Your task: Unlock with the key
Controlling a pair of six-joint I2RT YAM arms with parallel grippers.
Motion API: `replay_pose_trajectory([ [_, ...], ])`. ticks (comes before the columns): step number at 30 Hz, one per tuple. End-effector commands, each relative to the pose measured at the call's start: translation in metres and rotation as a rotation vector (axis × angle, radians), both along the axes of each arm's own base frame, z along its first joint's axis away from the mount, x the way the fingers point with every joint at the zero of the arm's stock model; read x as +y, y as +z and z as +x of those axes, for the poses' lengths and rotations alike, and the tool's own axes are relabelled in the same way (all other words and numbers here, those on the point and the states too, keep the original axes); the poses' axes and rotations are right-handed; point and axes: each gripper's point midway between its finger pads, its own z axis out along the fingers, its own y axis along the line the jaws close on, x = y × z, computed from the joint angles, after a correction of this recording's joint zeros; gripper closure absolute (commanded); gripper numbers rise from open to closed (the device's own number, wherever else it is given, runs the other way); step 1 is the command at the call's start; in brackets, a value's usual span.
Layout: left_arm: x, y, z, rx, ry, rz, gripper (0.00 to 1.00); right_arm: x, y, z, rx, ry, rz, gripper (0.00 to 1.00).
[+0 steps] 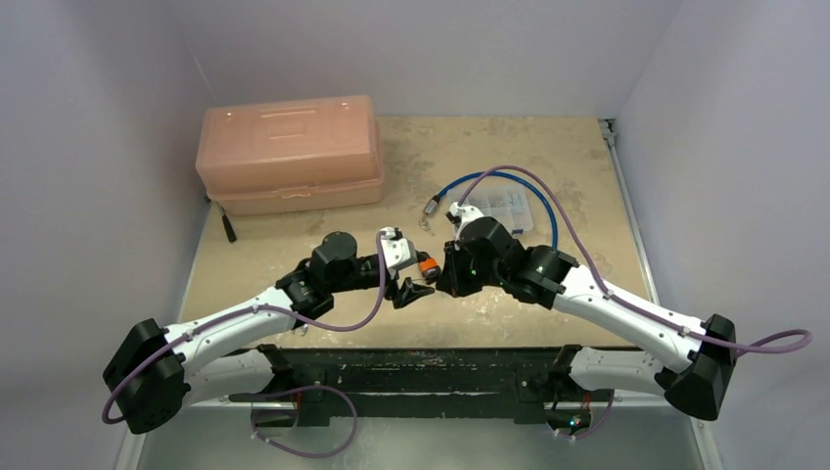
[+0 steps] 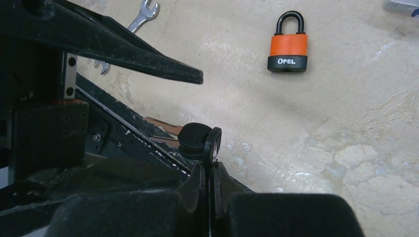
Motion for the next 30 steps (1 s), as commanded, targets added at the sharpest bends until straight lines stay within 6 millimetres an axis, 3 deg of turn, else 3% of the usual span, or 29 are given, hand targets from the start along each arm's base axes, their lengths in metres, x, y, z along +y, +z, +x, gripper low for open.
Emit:
replay_pose_trajectory([
  [1, 0.000, 0.013, 0.010, -0.094, 0.027, -0.005, 0.31, 0.007, 0.030, 0.001, -0.051, 0.027, 0.074, 1.00],
  [13, -0.007, 0.009, 0.007, -0.108, 0.010, 0.011, 0.46, 0.014, 0.039, -0.008, -0.039, 0.076, 0.130, 1.00],
  [15, -0.007, 0.011, 0.010, -0.115, 0.030, 0.006, 0.55, 0.015, 0.040, -0.008, -0.041, 0.082, 0.134, 1.00],
  [20, -0.003, 0.022, 0.017, -0.141, 0.087, -0.027, 1.00, 0.018, 0.041, -0.012, -0.035, 0.106, 0.155, 1.00],
  [30, 0.005, 0.030, 0.011, -0.126, 0.081, 0.011, 1.00, 0.014, 0.018, -0.018, -0.013, 0.139, 0.113, 1.00],
])
